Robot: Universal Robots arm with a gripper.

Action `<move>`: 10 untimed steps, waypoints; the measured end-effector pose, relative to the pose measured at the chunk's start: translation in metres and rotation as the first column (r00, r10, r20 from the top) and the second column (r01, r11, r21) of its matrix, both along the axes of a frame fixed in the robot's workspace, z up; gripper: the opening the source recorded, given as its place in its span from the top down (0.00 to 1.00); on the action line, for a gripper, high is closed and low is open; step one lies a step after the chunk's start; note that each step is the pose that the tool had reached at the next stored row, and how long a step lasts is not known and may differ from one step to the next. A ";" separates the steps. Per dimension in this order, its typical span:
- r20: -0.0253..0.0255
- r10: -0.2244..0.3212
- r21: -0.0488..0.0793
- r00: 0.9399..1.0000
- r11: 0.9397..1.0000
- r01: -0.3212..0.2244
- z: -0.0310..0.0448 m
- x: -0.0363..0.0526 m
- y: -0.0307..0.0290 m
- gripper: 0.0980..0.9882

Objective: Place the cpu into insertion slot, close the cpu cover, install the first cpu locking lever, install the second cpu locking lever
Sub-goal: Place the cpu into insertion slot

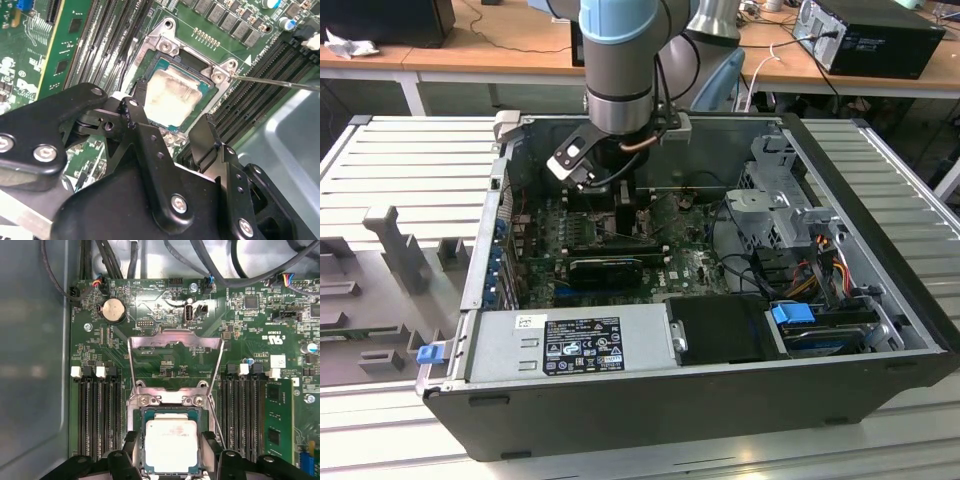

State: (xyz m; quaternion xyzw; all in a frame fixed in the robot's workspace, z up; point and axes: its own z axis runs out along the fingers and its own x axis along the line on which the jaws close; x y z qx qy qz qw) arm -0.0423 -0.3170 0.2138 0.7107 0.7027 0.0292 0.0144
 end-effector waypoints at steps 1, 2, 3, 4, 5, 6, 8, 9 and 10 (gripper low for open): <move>0.000 0.000 0.000 1.000 1.000 0.000 0.0020 0.0000 0.0000 0.43; 0.000 0.000 0.000 1.000 1.000 0.000 0.0043 0.0000 0.0000 0.43; 0.000 0.000 0.000 1.000 1.000 0.000 0.0061 0.0000 0.0000 0.43; 0.000 0.000 0.000 1.000 1.000 0.000 0.0082 0.0000 0.0000 0.43; 0.000 0.000 0.000 1.000 1.000 0.000 0.0105 0.0000 0.0000 0.43; 0.000 0.000 0.000 1.000 1.000 0.000 0.0116 0.0001 -0.0005 0.52; 0.000 0.000 0.000 1.000 1.000 0.000 0.0120 0.0000 -0.0014 0.66; 0.000 0.000 0.000 1.000 1.000 0.000 0.0123 0.0000 -0.0016 0.72; 0.000 0.000 0.000 1.000 1.000 0.000 0.0125 0.0000 -0.0017 0.72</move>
